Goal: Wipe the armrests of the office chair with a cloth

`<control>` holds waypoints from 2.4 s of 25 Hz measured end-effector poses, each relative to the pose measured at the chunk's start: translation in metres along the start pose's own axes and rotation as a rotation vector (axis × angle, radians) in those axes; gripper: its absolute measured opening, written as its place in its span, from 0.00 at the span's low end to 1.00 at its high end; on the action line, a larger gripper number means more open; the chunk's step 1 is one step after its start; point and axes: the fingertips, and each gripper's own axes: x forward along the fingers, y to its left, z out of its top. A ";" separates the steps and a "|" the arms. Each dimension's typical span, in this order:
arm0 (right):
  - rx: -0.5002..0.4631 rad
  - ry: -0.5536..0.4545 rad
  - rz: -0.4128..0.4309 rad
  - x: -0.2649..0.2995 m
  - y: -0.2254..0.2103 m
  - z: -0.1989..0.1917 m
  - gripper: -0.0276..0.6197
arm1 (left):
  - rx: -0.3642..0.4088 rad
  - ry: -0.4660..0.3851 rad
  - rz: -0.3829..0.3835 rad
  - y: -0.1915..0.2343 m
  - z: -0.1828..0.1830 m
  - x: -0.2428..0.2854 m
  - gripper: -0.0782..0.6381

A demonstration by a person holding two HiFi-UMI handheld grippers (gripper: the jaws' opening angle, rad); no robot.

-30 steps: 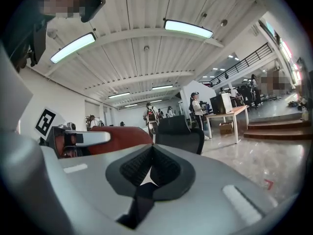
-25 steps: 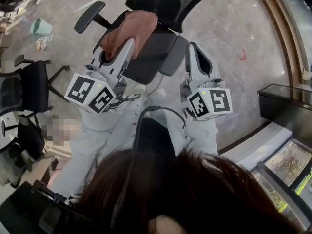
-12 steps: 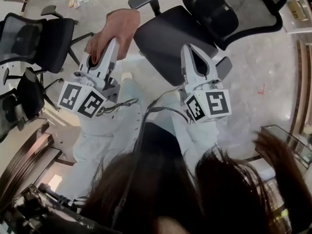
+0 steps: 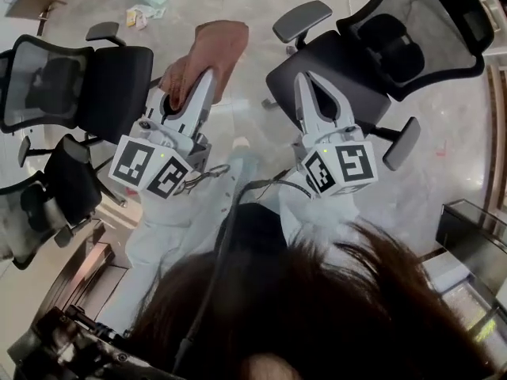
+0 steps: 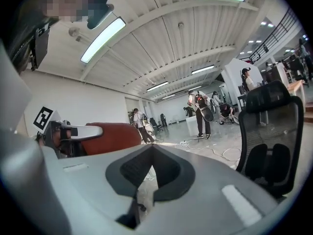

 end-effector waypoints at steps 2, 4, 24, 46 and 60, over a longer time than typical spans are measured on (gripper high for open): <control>0.000 0.000 0.000 0.020 0.019 0.001 0.04 | 0.005 0.001 0.000 0.024 0.008 -0.007 0.16; 0.001 0.012 0.010 0.041 0.031 0.000 0.04 | 0.001 -0.002 0.014 0.047 0.014 -0.012 0.16; 0.000 0.063 -0.101 0.129 -0.031 0.005 0.04 | -0.068 0.060 -0.017 0.124 0.000 0.062 0.16; 0.042 0.091 -0.297 0.207 -0.175 0.002 0.04 | 0.007 0.263 -0.381 0.094 -0.028 0.315 0.16; 0.184 0.145 -0.562 0.196 -0.234 -0.033 0.04 | 0.238 0.537 -0.544 0.069 -0.135 0.448 0.16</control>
